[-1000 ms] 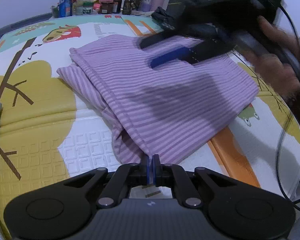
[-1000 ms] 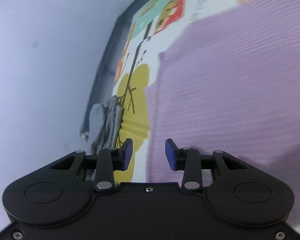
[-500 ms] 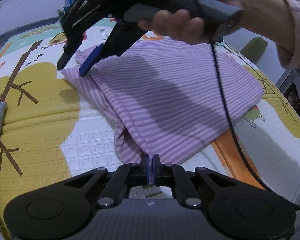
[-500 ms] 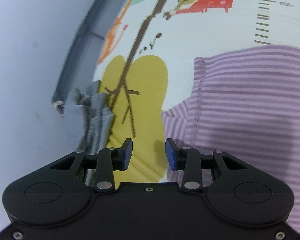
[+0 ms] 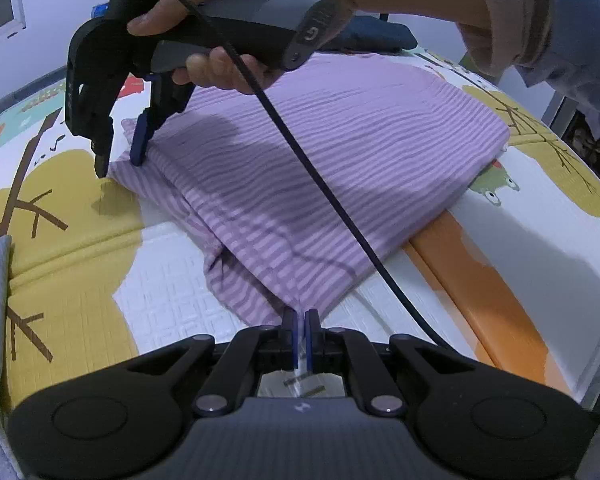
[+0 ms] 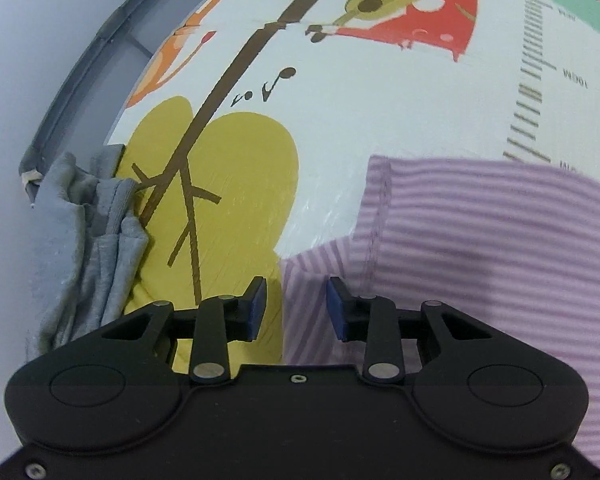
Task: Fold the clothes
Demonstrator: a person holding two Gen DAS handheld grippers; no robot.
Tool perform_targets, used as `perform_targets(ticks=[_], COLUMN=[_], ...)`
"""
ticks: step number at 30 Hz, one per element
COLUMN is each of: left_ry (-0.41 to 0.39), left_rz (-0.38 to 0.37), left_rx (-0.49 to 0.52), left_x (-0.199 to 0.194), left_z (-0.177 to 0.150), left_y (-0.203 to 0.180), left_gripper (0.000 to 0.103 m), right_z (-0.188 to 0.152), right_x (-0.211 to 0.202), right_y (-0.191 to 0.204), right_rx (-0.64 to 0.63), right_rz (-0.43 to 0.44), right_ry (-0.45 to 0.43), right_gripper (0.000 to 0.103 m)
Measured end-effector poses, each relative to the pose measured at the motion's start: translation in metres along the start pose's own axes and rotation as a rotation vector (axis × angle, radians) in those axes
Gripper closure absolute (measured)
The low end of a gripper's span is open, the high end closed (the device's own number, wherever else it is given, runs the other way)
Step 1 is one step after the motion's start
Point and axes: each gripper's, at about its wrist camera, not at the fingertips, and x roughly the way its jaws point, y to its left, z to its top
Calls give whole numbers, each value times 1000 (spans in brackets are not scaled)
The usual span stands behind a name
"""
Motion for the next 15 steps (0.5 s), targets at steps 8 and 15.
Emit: perform_targets(ticks=[8, 15], left_ry=[32, 71], left_rz=[-2, 33], left_rx=[-1, -20], left_x=[-5, -17], left_z=[-5, -13], left_y=[7, 29], left_gripper=[98, 97], right_z=[4, -14], right_x=[3, -54], right_y=[2, -33], right_rx=[4, 133], right_rz=[-1, 211], right_ry=[-38, -221], right_gripper=[71, 52])
